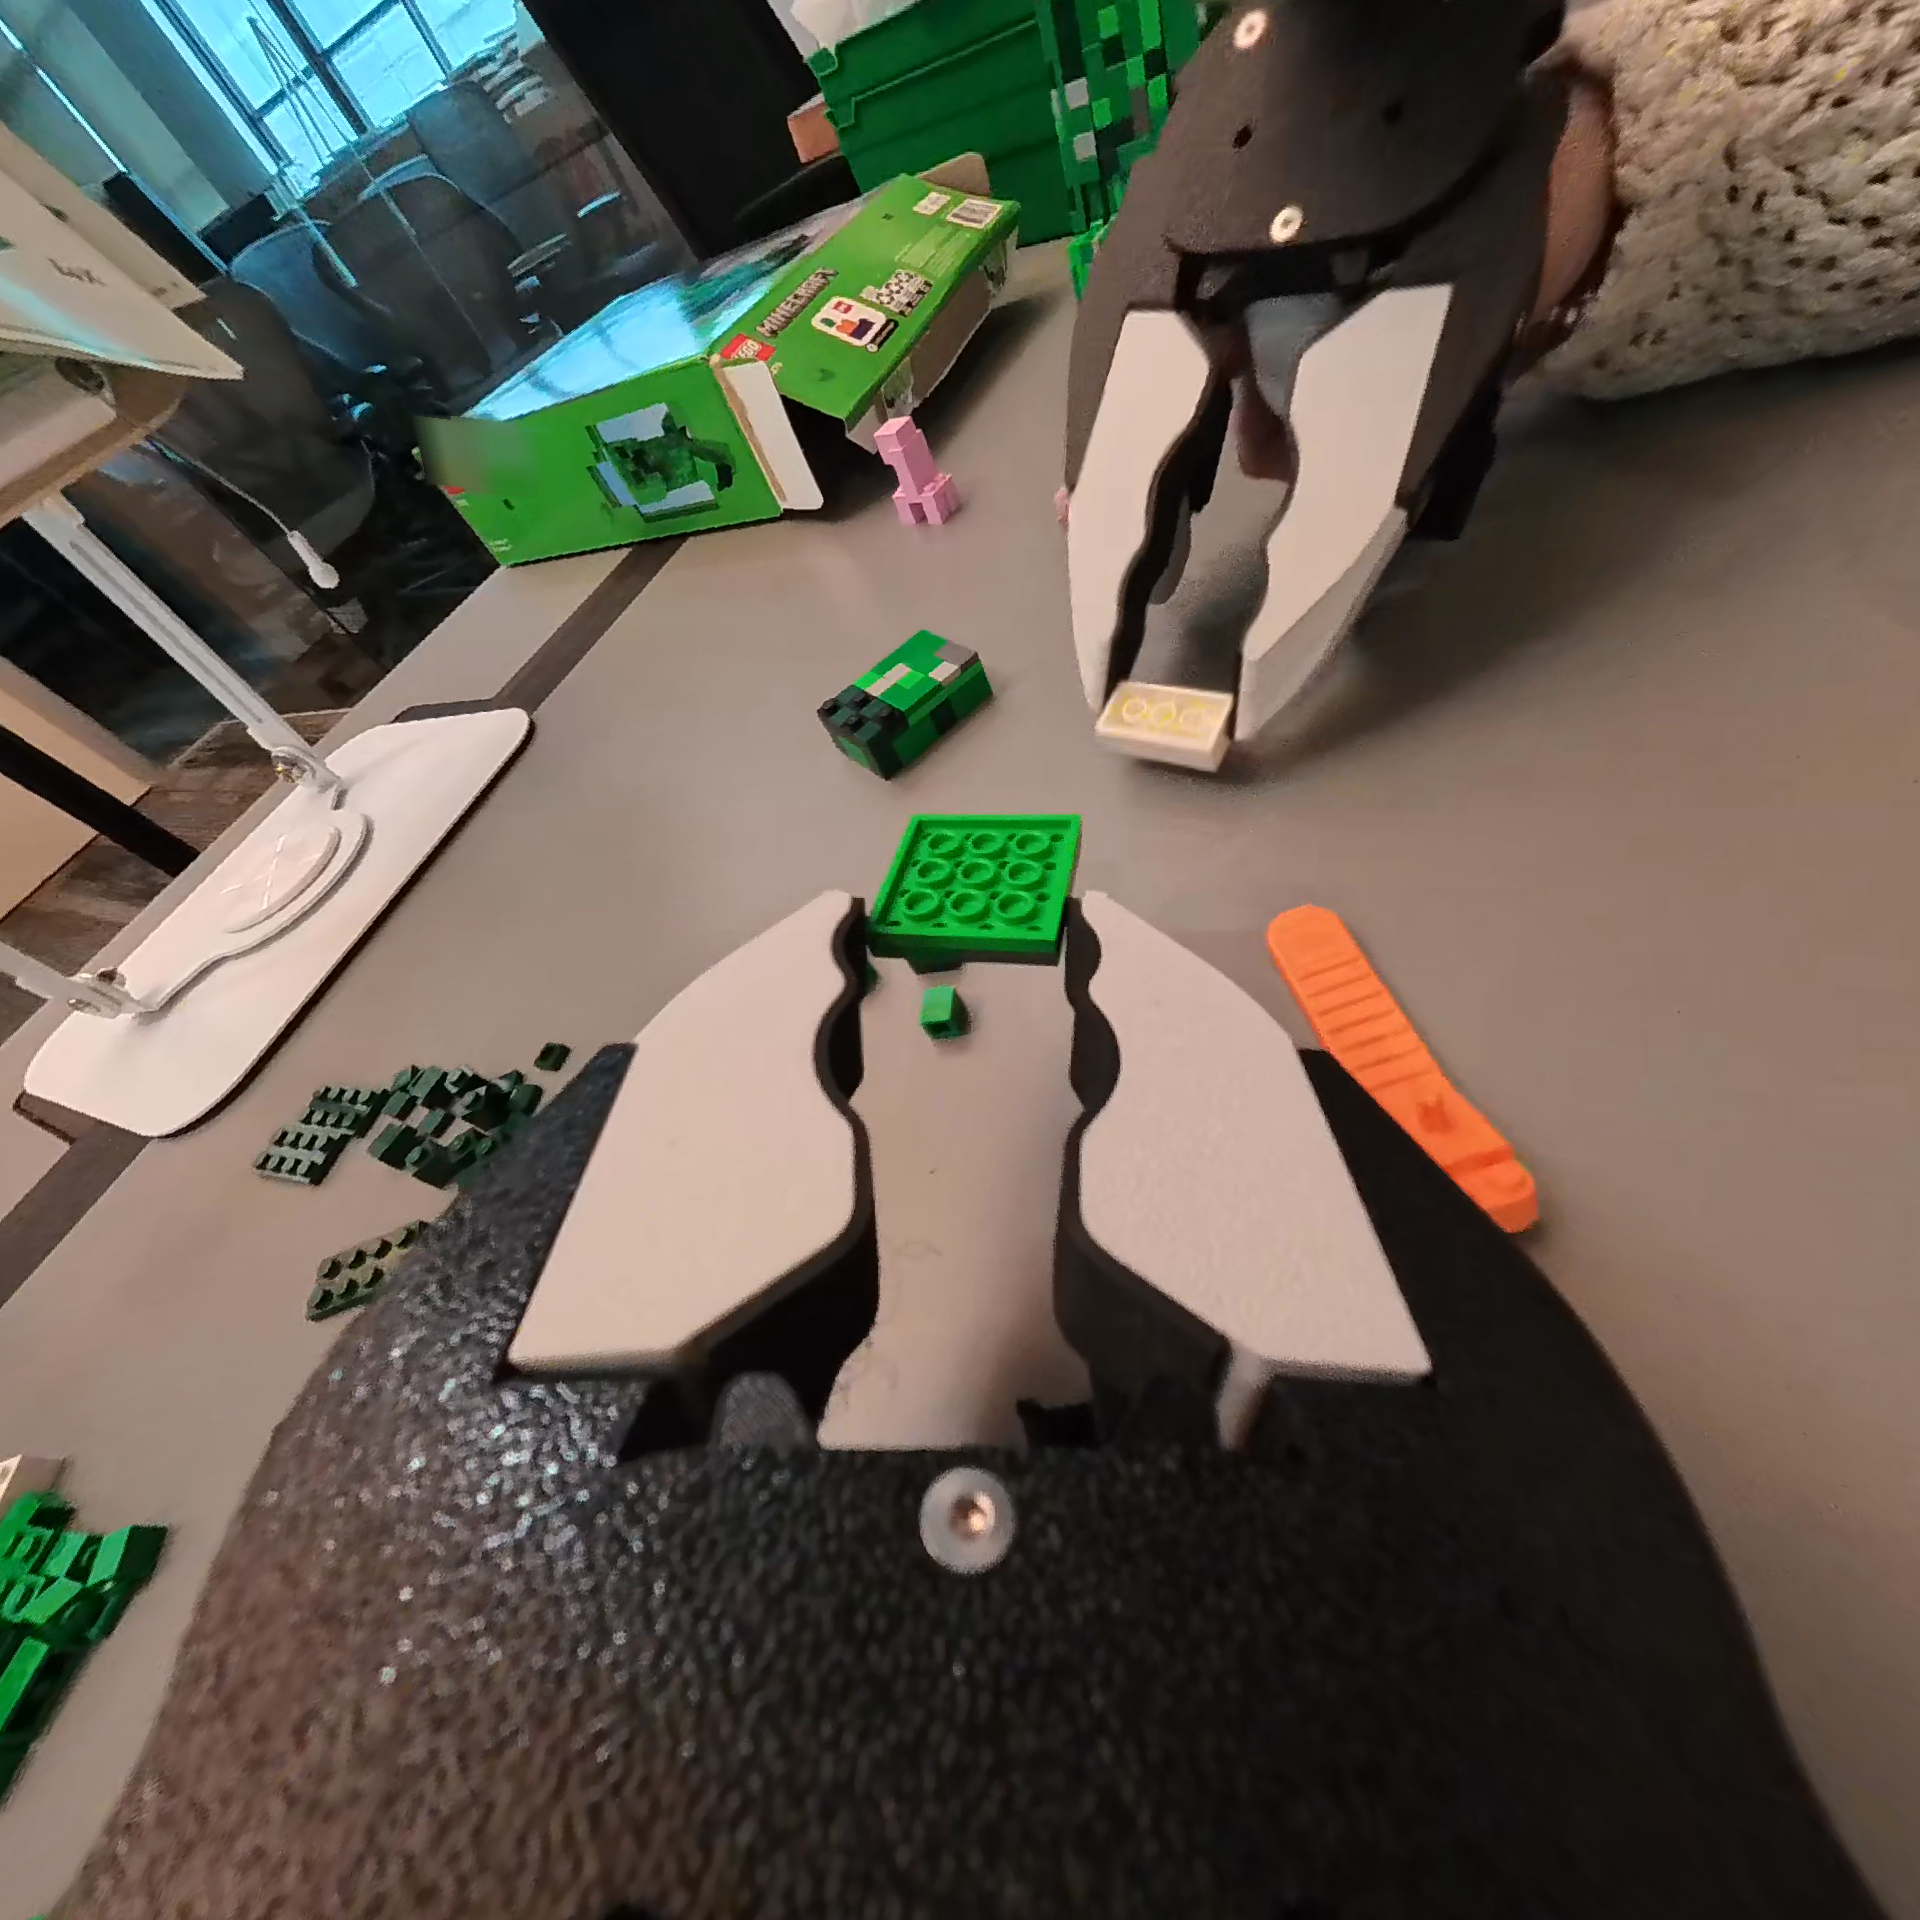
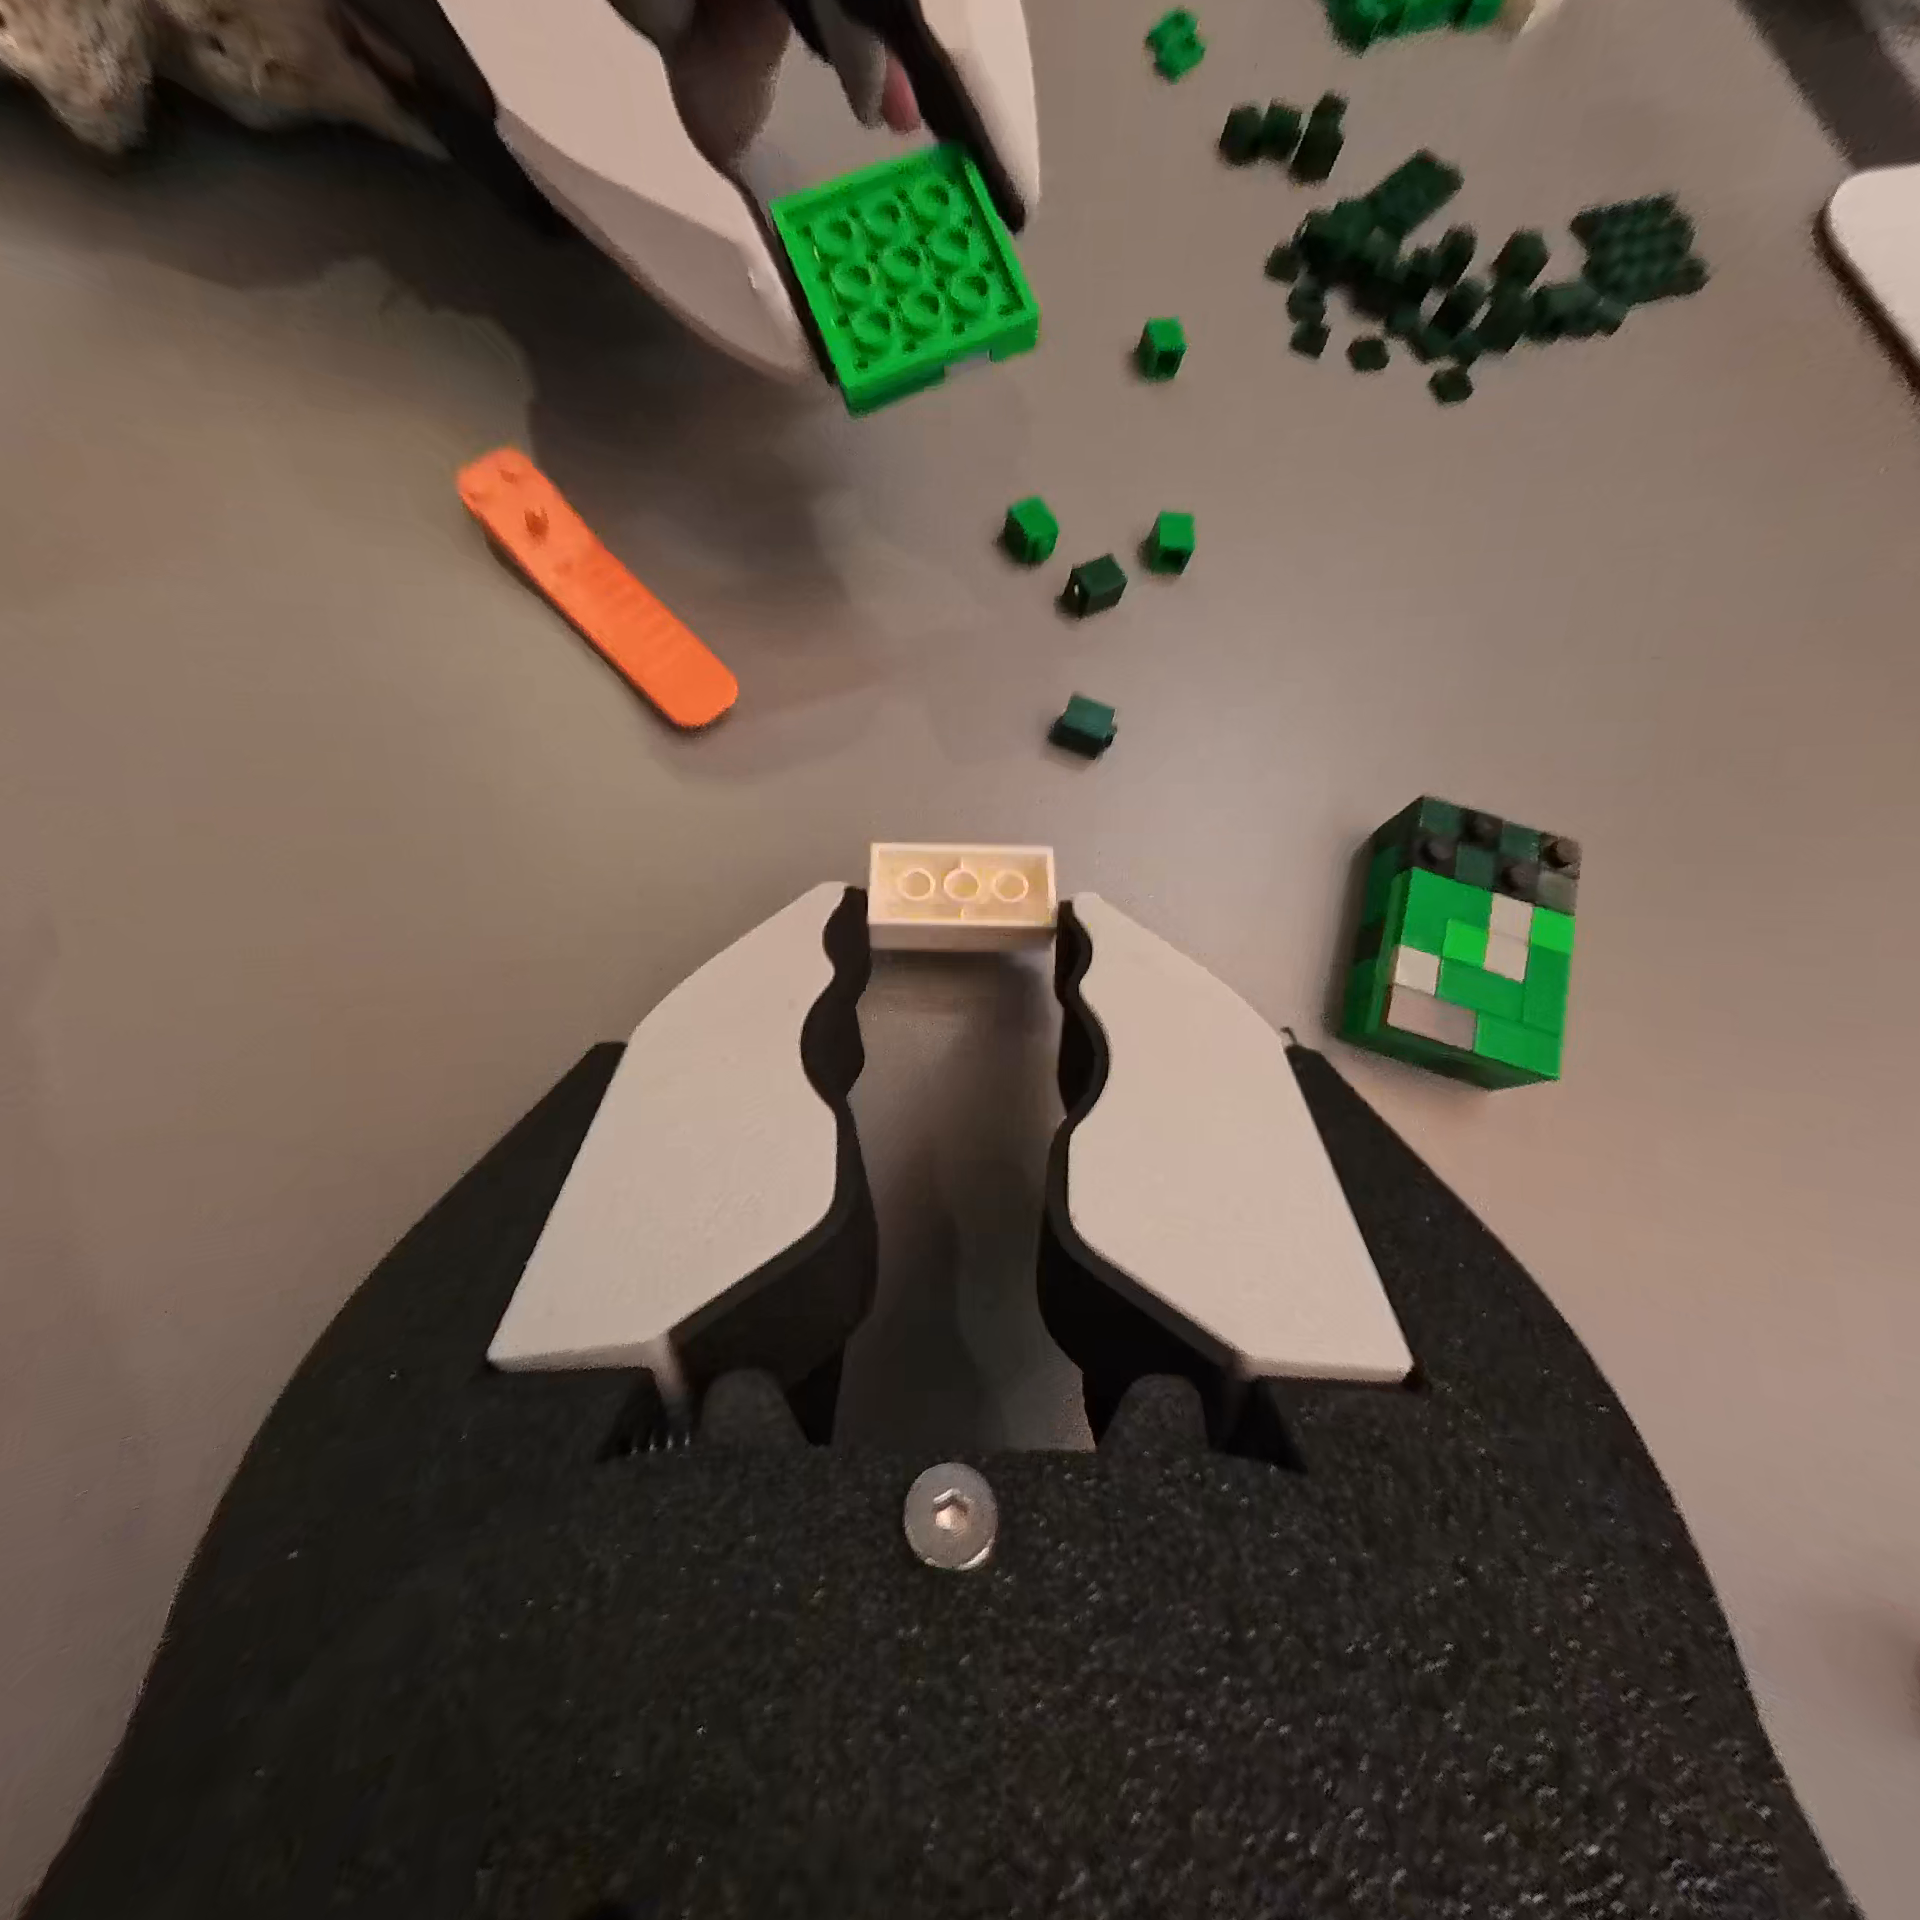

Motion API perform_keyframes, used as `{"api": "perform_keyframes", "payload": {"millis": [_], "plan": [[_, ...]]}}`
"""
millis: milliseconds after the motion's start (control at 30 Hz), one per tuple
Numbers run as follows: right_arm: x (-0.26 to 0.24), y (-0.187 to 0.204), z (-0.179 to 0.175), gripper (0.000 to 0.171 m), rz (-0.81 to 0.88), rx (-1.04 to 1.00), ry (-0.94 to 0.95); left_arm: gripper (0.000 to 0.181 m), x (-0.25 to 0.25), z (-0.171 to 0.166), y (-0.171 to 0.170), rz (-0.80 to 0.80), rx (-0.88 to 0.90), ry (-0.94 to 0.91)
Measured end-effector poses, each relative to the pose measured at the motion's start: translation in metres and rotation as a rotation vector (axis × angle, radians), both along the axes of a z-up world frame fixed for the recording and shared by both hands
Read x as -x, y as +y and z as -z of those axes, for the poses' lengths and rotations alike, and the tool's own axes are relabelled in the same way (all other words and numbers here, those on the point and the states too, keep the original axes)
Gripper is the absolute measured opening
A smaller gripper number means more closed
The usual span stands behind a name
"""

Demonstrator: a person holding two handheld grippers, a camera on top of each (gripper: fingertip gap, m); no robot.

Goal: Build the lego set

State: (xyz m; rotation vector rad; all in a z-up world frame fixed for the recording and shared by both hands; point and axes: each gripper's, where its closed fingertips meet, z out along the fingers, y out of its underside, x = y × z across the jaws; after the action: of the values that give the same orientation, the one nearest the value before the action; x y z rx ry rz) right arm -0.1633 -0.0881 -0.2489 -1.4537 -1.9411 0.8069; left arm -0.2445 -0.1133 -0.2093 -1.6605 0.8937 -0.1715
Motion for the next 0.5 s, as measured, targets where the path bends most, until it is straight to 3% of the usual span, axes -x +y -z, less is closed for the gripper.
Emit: {"api": "perform_keyframes", "payload": {"millis": [100,267,367,500], "plan": [[-0.001,0.009,-0.003,0.045,0.0,-0.031,0.012,0.036,-0.002,0.001,-0.001,0.006,0.002,0.012],[0.004,0.059,-0.021,0.045,0.125,-0.05,0.112,0.036,-0.001,0.002,0.0,0.005,0.003,0.015],[0.003,0.09,-0.01,0.054,0.199,-0.103,0.056,0.036,-0.001,0.002,0.0,0.005,0.004,0.017],[0.01,0.097,0.001,0.057,0.186,-0.09,0.026,0.036,-0.001,0.003,0.0,0.006,0.005,0.021]]}}
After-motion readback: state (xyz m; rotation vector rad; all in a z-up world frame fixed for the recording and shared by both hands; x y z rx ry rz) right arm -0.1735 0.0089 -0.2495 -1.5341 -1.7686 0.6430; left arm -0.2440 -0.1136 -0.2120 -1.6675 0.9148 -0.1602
